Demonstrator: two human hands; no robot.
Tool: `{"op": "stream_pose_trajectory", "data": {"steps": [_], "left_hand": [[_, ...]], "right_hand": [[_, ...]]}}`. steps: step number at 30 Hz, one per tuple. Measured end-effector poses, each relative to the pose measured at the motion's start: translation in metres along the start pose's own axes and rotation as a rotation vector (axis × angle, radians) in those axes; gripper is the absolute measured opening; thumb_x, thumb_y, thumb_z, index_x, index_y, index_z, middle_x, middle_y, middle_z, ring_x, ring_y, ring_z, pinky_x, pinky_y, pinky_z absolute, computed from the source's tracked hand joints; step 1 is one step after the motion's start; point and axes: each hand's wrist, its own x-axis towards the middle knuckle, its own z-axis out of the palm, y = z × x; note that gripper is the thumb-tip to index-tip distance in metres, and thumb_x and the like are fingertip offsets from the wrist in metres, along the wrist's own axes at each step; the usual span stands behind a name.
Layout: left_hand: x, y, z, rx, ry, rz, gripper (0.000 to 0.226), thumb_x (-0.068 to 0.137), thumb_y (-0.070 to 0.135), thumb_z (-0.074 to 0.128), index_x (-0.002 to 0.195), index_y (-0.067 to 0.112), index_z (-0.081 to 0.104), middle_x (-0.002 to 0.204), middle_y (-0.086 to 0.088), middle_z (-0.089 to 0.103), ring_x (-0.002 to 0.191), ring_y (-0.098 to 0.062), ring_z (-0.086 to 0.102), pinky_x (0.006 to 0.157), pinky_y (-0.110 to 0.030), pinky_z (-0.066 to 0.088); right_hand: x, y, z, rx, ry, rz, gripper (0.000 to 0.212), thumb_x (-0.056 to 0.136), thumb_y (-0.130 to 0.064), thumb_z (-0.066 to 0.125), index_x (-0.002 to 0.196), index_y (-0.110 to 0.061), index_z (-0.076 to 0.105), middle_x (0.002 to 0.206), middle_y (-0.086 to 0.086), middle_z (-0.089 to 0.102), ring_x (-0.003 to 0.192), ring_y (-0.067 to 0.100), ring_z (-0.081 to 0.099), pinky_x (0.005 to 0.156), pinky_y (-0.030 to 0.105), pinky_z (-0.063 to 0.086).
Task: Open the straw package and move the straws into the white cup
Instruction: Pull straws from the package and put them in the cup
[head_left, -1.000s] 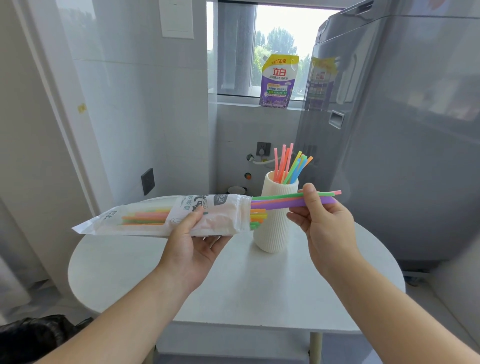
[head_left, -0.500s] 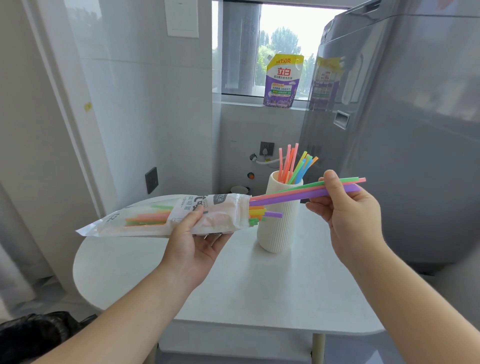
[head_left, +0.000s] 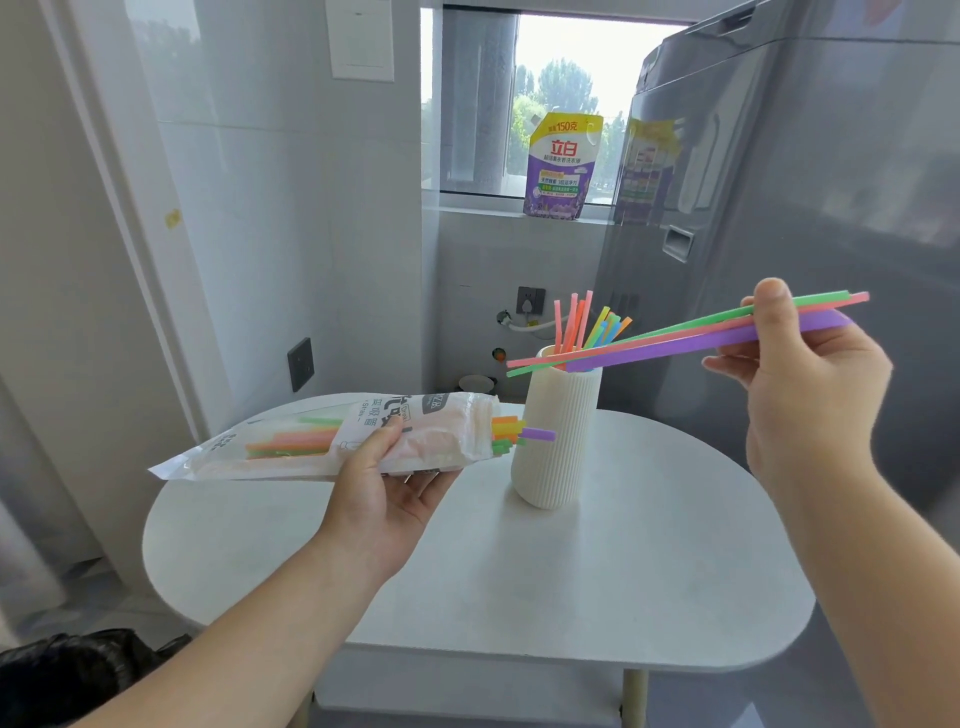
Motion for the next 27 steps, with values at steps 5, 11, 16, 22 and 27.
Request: {"op": "stream_pose_trajectory", "data": {"steps": [5,11,16,22,27], "left_hand": [[0.001,0.000,-0.001,-0.003,-0.005,0.003,0.037,0.094,0.017,0.067,0.131,0.015,0.061,0.106,-0.013,0.078,0.088,-0.028,0.078,0.075,-0.047,0.064],[0.002,-0.001,0.000,0.001,-0.016,-0.002,0.029,0.095,0.018,0.066,0.124,0.015,0.063,0.097,-0.012,0.079,0.084,-0.027,0.078,0.075,-0.047,0.064],[0.001,-0.002,0.000,0.014,-0.022,-0.012,0.023,0.095,0.018,0.067,0.117,0.015,0.065,0.100,-0.012,0.078,0.090,-0.027,0.077,0.077,-0.046,0.063],[0.001,-0.001,0.000,0.019,-0.025,-0.020,0.022,0.094,0.018,0.067,0.116,0.015,0.066,0.107,-0.013,0.077,0.096,-0.029,0.075,0.078,-0.047,0.063],[0.001,-0.002,-0.001,0.030,-0.034,-0.024,0.026,0.094,0.018,0.068,0.119,0.017,0.066,0.114,-0.013,0.077,0.093,-0.028,0.076,0.076,-0.045,0.064]], "right_hand": [[0.001,-0.010,-0.001,-0.108,0.007,-0.160,0.024,0.095,-0.037,0.067,0.074,-0.024,0.069,0.060,-0.015,0.069,0.058,0.011,0.069,0.062,0.029,0.060],[-0.003,-0.015,0.005,-0.189,-0.025,-0.287,0.022,0.095,-0.036,0.066,0.079,-0.021,0.069,0.064,-0.020,0.068,0.060,0.009,0.068,0.057,0.018,0.054],[0.000,-0.016,0.010,-0.249,-0.056,-0.306,0.023,0.095,-0.036,0.066,0.078,-0.021,0.067,0.071,-0.010,0.069,0.062,0.014,0.069,0.057,0.020,0.056],[0.010,-0.007,0.027,-0.353,-0.122,-0.271,0.024,0.094,-0.036,0.067,0.072,-0.028,0.066,0.070,0.000,0.070,0.065,0.027,0.070,0.064,0.035,0.062],[0.028,0.001,0.047,-0.501,-0.215,-0.249,0.031,0.092,-0.040,0.067,0.076,-0.013,0.071,0.074,0.011,0.073,0.072,0.037,0.069,0.072,0.049,0.060]]}}
